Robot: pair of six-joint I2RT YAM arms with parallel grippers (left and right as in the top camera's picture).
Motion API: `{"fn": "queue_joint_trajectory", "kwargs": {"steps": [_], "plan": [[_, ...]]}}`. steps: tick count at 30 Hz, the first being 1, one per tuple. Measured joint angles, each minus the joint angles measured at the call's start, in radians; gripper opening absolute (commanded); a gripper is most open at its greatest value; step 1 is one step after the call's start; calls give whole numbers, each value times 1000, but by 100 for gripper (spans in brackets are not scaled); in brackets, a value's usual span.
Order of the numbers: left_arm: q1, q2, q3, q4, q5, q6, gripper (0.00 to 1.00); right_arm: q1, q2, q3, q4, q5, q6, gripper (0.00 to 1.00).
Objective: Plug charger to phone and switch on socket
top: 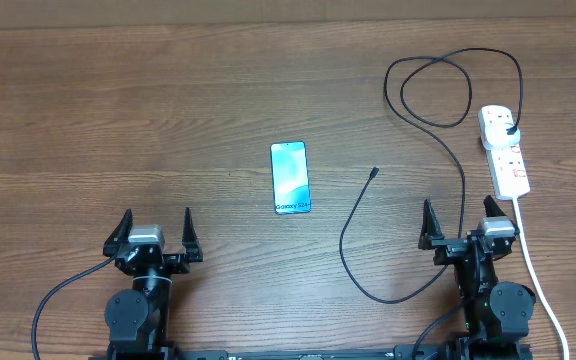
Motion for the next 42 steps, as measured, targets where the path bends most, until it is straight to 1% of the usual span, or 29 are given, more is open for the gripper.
{"fn": "queue_joint_trajectory", "kwargs": {"steps": [5, 7, 10, 12, 13, 15, 17, 18, 19, 20, 21, 22, 24, 26, 27, 28, 30, 31, 32, 33, 34, 36, 37, 39, 40, 42], "plan": [[0, 0, 0, 6, 2, -5, 100, 0, 0, 0, 1, 0, 0, 100], [0, 0, 0, 27, 51, -59, 100, 0, 0, 0, 0, 0, 0, 100], [0, 0, 0, 47, 246, -266, 100, 0, 0, 0, 0, 0, 0, 100], [0, 0, 0, 68, 373, -453, 100, 0, 0, 0, 1, 0, -1, 100], [0, 0, 0, 80, 412, -536, 100, 0, 0, 0, -1, 0, 0, 100], [0, 0, -1, 158, 460, -646, 100, 0, 0, 0, -1, 0, 0, 100], [0, 4, -2, 389, 498, -730, 100, 0, 0, 0, 0, 0, 0, 100], [0, 4, 0, 555, 499, -750, 100, 0, 0, 0, 2, 0, 0, 100], [0, -2, 10, 644, 497, -760, 100, 0, 0, 0, 0, 0, 0, 100], [0, -5, 18, 705, 480, -765, 100, 0, 0, 0, 1, 0, 0, 100], [0, -5, 27, 721, 459, -768, 100, 0, 0, 0, 1, 0, 0, 100], [0, -5, 43, 705, 436, -771, 100, 0, 0, 0, 0, 0, 0, 100], [0, -2, 113, 586, 390, -750, 100, 0, 0, 0, 0, 0, 0, 100], [0, 16, 211, 496, 362, -695, 100, 0, 0, 0, 1, 0, 0, 100], [0, 24, 277, 387, 354, -662, 100, 0, 0, 0, 1, 0, 0, 100], [0, 61, 386, 269, 346, -610, 100, 0, 0, 0, 0, 0, -1, 100], [0, 126, 549, 56, 335, -540, 100, 0, -1, 0, 1, 0, -1, 100], [0, 205, 693, -143, 336, -496, 100, 0, -1, 0, 2, 0, 0, 100], [0, 259, 768, -224, 337, -468, 100, 0, -1, 0, 1, 0, 0, 100], [0, 343, 883, -399, 346, -442, 100, 0, -1, 0, 0, 0, 0, 100], [0, 444, 996, -528, 360, -407, 100, 0, -1, 0, 1, 0, 0, 100], [0, 731, 1276, -842, 410, -319, 100, 0, -1, 0, 2, 0, 0, 100], [1, 850, 1377, -954, 458, -291, 100, 0, -1, 0, 1, 0, 0, 100], [1, 960, 1466, -1065, 520, -271, 100, 0, 0, 0, 1, 0, 0, 100], [1, 1044, 1526, -1098, 576, -258, 100, 0, 0, 0, 1, 0, 0, 100], [-6, 1150, 1580, -1137, 612, -254, 100, 0, 0, 0, 1, 0, 0, 100]]}}
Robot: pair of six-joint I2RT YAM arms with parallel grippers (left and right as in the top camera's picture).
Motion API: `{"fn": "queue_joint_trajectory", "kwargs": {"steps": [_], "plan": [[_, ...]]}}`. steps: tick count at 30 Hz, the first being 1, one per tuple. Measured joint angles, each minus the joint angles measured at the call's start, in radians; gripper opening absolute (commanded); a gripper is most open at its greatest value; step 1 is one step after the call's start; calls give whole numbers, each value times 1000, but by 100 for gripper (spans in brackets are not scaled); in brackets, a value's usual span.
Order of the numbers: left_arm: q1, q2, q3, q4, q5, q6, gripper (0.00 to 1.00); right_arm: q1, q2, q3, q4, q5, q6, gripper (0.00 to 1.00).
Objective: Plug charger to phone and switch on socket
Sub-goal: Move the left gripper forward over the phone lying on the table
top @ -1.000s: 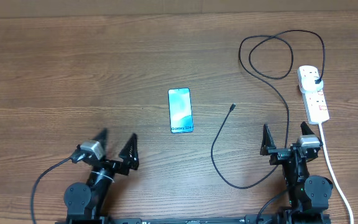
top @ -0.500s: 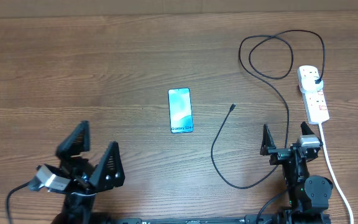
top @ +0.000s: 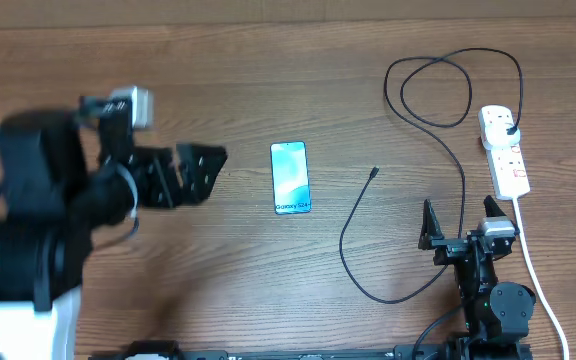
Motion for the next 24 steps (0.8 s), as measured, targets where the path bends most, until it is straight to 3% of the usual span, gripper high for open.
{"fn": "queue_joint_trajectory", "kwargs": {"steps": [4, 7, 11, 14, 19, 24], "plan": [[-95, 145, 56, -108, -88, -23, 100, 0, 0, 0, 0, 0, 1, 100], [-255, 267, 149, -205, -298, -98, 100, 0, 0, 0, 0, 0, 0, 100], [-362, 411, 304, -329, -491, -173, 100, 0, 0, 0, 0, 0, 0, 100], [-401, 523, 355, -301, -573, -224, 100, 0, 0, 0, 0, 0, 0, 100], [-406, 664, 356, -253, -552, -314, 100, 0, 0, 0, 0, 0, 0, 100], [-406, 786, 357, -249, -486, -327, 100, 0, 0, 0, 0, 0, 0, 100]]}}
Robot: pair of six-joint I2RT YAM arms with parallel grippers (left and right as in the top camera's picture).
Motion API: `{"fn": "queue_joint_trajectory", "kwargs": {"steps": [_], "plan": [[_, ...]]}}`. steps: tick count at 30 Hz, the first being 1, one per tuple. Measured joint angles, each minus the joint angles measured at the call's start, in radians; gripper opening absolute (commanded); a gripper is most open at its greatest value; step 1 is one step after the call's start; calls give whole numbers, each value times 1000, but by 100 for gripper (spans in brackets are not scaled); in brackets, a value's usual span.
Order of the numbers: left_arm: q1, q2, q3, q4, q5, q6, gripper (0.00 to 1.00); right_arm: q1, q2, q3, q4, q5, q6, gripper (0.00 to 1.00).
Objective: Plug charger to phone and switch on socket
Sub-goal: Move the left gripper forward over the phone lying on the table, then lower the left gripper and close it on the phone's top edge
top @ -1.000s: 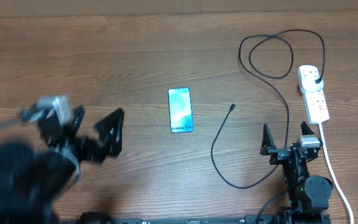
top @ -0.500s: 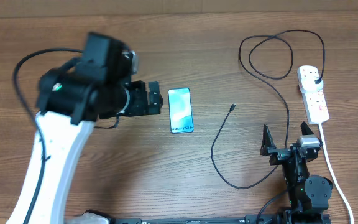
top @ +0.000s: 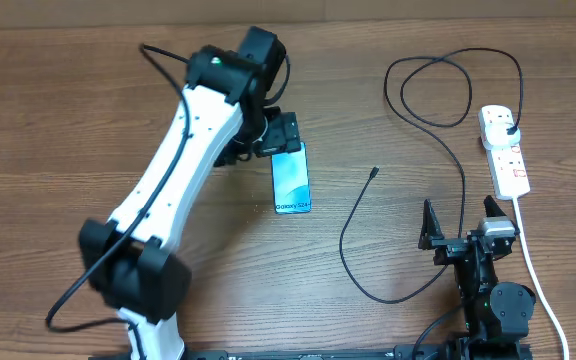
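A phone with a light blue screen lies flat at the table's middle. My left gripper hangs over the phone's far end; whether its fingers stand open or shut cannot be told from above. The black charger cable loops across the table, its free plug tip lying right of the phone. The cable's other end is plugged into the white socket strip at the right. My right gripper rests open near the front edge, nothing between its fingers.
The strip's white lead runs down to the front right edge. The cable makes a double loop at the back right. My white left arm stretches diagonally over the table's left half.
My left arm has reached farther right and back; its gripper was left of the phone and now hangs over the phone's far end. The phone, cable and right arm have not moved.
Both arms rested at the front edge with grippers open. Then the left arm was raised over the left of the table, its gripper short of the phone. Now it is over the phone's far end.
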Motion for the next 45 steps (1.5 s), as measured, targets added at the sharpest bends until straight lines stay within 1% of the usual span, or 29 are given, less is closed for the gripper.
{"fn": "queue_joint_trajectory", "kwargs": {"steps": [7, 12, 17, 22, 26, 31, 40, 45], "plan": [[0, 159, 0, 44, 63, 2, 100, 0, 0, 0, 0, 0, 1, 100], [-1, 235, 0, 128, 129, 79, 100, 0, 0, 0, 0, 0, 0, 100], [-2, 273, 0, 172, 127, 118, 100, 0, 0, 0, 0, 0, 0, 100], [-3, 282, 0, 178, 88, 89, 100, 0, 0, 0, 0, 0, 0, 100], [-29, 283, 0, 178, 27, 37, 100, 0, 0, 0, 0, 0, 0, 100], [-62, 286, 0, 204, 1, 8, 100, 0, 0, 0, 0, 0, 1, 100], [-64, 341, 1, 205, -1, 5, 100, 0, 0, 0, 0, 0, 0, 100], [-64, 373, 1, 238, 5, 11, 100, 0, 0, 0, 0, 0, 0, 100]]}}
